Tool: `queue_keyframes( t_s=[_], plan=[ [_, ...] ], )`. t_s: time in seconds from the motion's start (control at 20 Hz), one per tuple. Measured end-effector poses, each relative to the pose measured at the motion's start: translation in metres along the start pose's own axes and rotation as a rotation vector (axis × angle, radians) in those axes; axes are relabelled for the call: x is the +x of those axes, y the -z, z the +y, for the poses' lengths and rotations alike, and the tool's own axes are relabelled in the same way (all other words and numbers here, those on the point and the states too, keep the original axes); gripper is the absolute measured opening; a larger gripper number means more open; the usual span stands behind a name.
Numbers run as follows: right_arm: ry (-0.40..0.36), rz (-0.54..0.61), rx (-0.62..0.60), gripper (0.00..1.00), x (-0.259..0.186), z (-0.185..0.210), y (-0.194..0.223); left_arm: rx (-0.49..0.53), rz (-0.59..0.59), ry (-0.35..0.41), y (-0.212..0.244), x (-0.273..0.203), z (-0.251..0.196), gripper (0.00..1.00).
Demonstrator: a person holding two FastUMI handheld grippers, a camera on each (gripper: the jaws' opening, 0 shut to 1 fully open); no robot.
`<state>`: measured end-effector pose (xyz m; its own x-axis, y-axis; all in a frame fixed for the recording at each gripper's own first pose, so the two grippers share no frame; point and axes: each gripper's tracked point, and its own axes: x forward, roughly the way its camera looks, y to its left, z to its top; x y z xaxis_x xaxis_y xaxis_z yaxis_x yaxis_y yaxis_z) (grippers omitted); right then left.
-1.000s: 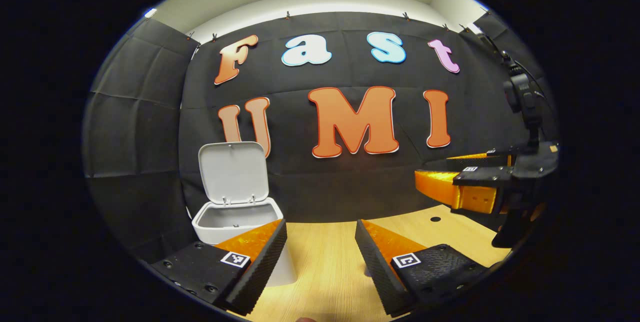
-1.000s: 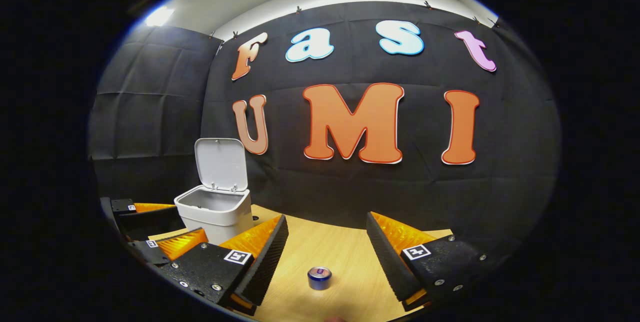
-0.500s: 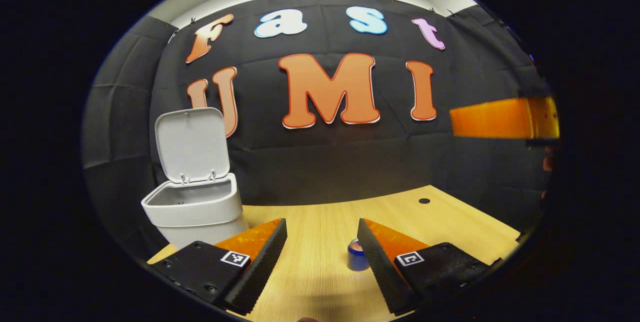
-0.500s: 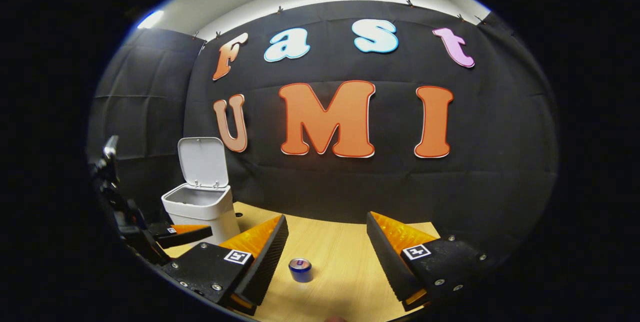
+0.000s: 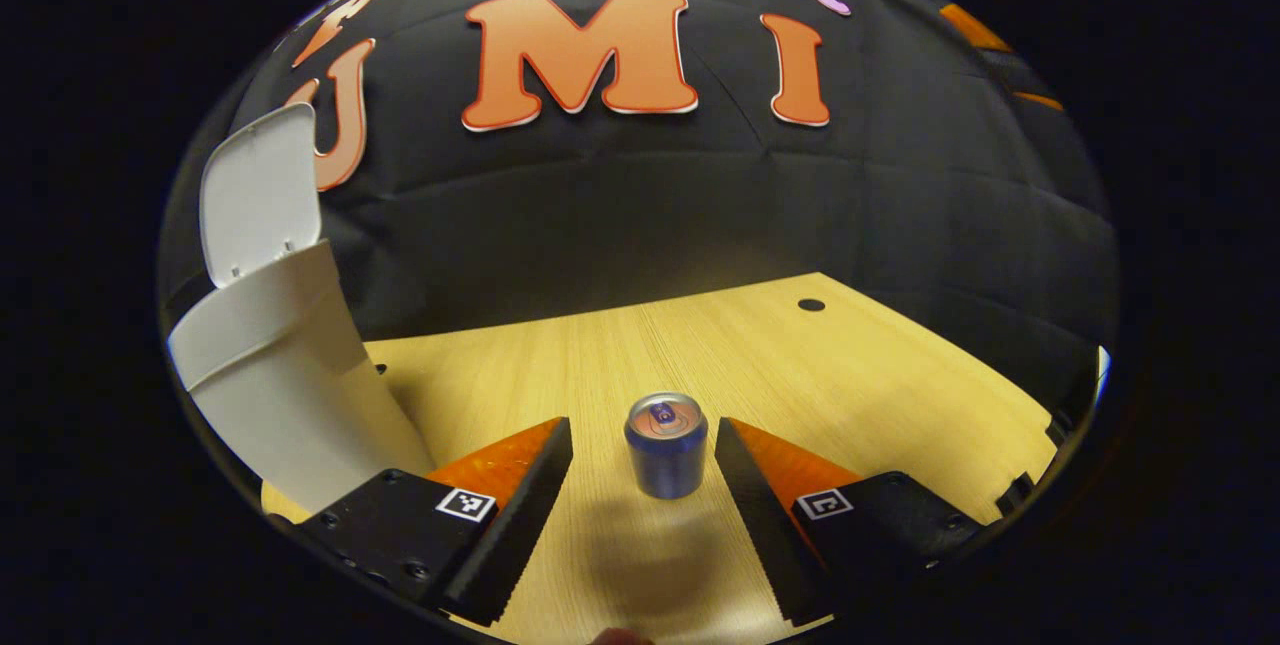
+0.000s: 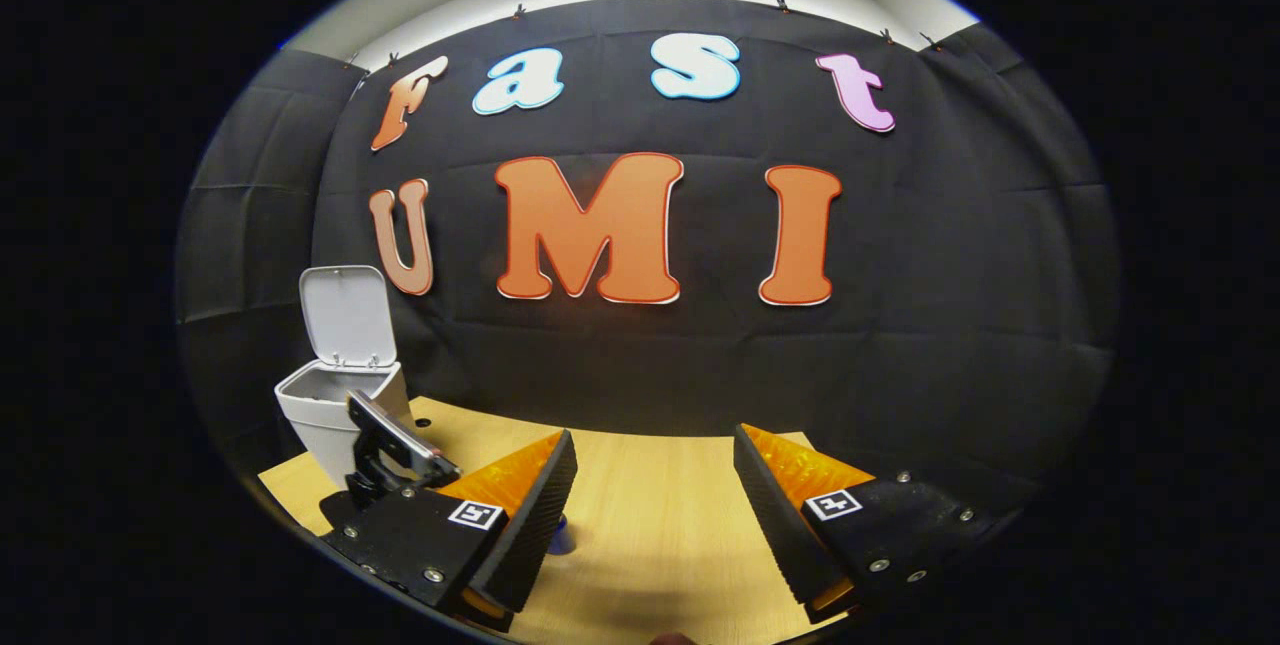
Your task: Press the lid of the desktop garbage bin to open it, pick up the crumpled paper on the desktop and throw it into the bin, then pick up the pop can on the desktop and drop it into the bin, and finally close the garbage bin lid.
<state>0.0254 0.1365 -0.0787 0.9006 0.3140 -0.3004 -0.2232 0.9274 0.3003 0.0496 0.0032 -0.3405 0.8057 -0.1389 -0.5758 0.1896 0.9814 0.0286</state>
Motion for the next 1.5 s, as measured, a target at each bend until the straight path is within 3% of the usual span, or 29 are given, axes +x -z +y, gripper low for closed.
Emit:
queue_keyframes(
  t_s=[0.45, 0.85, 1.1, 1.5],
  plan=[
    [0.145, 0.056, -0.026, 0.94, -0.016, -0.032, 0.011, 0.039, 0.143, 0.038, 0.047, 0.089, -0.016, 0.94],
    [0.141, 0.067, -0.027, 0.94, -0.017, -0.029, 0.013, 0.042, 0.159, 0.065, 0.052, 0.103, -0.022, 0.89],
    [0.102, 0.056, -0.028, 0.94, -0.014, -0.019, 0.012, 0.036, 0.114, 0.041, 0.027, 0.085, -0.013, 0.84],
    [-0.017, 0.024, 0.015, 0.94, 0.0, 0.001, 0.009, -0.053, -0.103, -0.06, -0.057, -0.022, 0.016, 0.83]
  ],
)
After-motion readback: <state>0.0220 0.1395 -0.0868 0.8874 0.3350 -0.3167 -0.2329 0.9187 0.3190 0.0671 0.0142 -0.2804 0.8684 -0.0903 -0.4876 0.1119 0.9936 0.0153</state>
